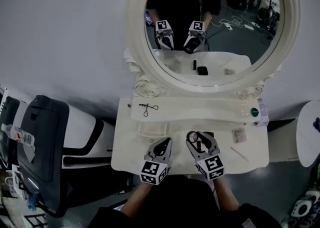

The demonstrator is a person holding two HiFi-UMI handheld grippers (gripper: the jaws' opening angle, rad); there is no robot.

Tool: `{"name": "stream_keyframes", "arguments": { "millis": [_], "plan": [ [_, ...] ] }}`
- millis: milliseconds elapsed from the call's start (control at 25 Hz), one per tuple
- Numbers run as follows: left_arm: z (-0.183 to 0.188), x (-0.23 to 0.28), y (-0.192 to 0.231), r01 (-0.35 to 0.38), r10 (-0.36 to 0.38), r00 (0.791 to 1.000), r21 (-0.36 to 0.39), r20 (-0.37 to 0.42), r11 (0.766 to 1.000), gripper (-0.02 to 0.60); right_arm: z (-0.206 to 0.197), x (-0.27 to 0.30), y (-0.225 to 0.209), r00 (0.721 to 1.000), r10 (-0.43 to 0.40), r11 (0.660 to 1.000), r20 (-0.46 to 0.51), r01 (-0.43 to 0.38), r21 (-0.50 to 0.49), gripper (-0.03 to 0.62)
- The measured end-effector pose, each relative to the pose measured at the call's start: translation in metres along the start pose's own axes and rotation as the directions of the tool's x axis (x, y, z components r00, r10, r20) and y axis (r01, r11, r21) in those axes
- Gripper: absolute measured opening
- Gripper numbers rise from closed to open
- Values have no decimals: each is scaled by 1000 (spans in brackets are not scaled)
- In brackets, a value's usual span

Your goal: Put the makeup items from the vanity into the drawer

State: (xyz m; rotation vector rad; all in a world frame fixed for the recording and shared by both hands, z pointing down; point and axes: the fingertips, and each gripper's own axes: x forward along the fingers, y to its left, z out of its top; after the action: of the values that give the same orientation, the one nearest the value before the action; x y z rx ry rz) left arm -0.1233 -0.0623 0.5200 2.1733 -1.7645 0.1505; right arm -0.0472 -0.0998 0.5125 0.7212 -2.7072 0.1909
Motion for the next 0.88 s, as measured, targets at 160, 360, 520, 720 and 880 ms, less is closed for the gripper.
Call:
{"name": "stream_keyframes", "arguments": {
  "millis": [160,360,520,720,880],
  "plan": [
    [-1,-13,20,-60,60,998,-18,10,998,15,6,17,18,998,59,998,-3,-59,-27,233],
    [-3,-30,43,-133,134,991,-43,12,990,15,8,39,40,992,125,991,-17,-125,-50,233],
    [-6,-40,57,-172,173,985,-56,12,983,15,7,54,54,985,170,983,-30,-172,-67,233],
    [-8,-45,72,-202,203,979,-69,8,977,15,14,70,68,976,214,974,-32,-215,-70,233],
    [-13,-44,81,-206,206,978,-74,-5,976,15,9,85,74,972,229,970,-55,-233,-76,233]
  ]
}}
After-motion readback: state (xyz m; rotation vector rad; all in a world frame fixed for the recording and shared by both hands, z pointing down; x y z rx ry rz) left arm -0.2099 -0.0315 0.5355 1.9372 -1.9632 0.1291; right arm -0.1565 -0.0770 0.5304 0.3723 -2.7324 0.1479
